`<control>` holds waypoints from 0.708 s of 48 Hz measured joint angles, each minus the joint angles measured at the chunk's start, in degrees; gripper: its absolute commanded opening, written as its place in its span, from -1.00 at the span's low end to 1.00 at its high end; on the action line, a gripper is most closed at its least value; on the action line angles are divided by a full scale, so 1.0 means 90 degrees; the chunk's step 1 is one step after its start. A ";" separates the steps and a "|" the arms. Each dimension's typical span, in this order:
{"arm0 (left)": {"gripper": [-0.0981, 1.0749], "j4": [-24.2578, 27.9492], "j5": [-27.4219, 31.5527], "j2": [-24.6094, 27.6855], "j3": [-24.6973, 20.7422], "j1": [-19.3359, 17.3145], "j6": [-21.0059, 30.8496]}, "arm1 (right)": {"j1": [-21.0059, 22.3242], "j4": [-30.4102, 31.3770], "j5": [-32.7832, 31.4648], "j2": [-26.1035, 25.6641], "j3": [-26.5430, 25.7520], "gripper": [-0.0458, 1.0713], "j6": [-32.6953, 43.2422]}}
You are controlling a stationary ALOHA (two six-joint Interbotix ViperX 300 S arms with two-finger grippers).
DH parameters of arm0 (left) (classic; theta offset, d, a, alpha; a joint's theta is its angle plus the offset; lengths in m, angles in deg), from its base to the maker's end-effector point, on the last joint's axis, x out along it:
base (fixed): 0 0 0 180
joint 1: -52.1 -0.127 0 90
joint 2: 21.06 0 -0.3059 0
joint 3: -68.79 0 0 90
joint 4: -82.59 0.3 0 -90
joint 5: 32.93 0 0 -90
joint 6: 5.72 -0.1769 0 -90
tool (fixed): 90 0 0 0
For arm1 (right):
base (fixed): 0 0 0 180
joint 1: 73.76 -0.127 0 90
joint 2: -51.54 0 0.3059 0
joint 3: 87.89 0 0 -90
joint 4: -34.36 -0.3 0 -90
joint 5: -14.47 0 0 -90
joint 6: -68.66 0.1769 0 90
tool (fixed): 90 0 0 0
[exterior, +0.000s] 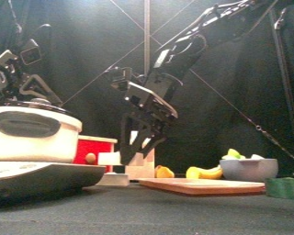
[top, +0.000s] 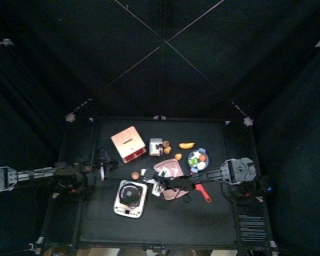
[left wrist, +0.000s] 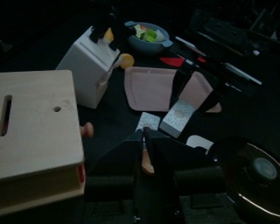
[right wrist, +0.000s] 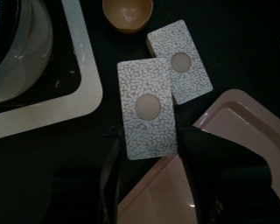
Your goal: Place rice on plate and grab rice
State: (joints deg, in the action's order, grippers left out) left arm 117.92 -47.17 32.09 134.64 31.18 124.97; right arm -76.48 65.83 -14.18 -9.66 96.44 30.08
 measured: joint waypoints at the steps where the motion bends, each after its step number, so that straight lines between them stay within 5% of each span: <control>1: 0.11 0.0000 0.0000 0.0010 0.0000 0.0000 0.0000 | 0.0000 -0.0039 -0.0020 -0.0010 0.0010 0.35 0.0010; 17: 0.11 0.0000 0.0000 0.0010 0.0000 0.0000 0.0010 | 0.0010 -0.0713 -0.0225 -0.0713 0.0498 0.35 0.0342; 34: 0.11 -0.0010 0.0000 0.0000 0.0000 0.0010 0.0010 | 0.0020 -0.0137 -0.0283 -0.1387 0.1201 0.35 0.2529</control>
State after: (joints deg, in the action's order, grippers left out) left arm 117.83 -47.17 32.09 134.64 31.27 125.06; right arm -76.31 64.60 -16.73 -22.14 107.25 52.84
